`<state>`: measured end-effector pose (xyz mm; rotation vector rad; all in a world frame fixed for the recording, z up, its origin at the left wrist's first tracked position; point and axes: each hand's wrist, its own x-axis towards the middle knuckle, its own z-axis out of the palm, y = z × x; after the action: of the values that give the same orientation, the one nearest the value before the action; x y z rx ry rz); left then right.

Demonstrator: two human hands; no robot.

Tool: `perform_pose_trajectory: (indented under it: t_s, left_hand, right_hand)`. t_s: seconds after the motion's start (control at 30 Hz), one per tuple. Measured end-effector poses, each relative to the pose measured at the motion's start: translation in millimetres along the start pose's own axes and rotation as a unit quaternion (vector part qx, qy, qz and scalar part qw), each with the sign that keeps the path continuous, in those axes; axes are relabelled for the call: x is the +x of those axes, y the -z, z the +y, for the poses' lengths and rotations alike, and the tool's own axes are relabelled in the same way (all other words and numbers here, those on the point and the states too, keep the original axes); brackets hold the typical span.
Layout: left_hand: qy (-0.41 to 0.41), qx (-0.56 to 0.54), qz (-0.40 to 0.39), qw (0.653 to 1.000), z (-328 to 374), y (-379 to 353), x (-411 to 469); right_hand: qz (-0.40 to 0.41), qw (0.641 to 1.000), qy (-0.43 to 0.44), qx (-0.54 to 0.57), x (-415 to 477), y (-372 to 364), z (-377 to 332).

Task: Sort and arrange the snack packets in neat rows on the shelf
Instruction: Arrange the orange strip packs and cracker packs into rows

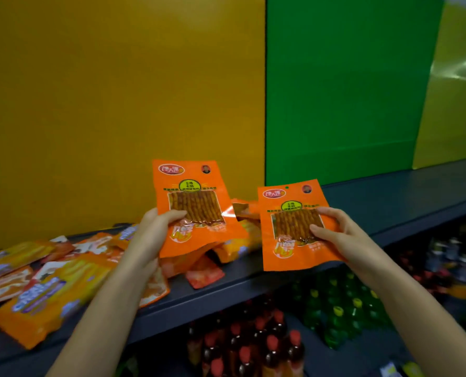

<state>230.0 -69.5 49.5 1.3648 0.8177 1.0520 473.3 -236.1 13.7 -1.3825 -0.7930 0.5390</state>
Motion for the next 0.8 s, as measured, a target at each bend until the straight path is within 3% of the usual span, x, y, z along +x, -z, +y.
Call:
perform_pose_trajectory:
  t_s: [0.37, 0.8]
  left_hand:
    - [0.002, -0.021, -0.07, 0.997, -56, -193, -24]
    - [0.011, 0.055, -0.051, 0.997, -73, -323, 70]
  right_hand:
    - [0.072, 0.997, -0.016, -0.002, 9, 185, 16]
    - [0.044, 0.999, -0.001, -0.009, 106, 250, 29]
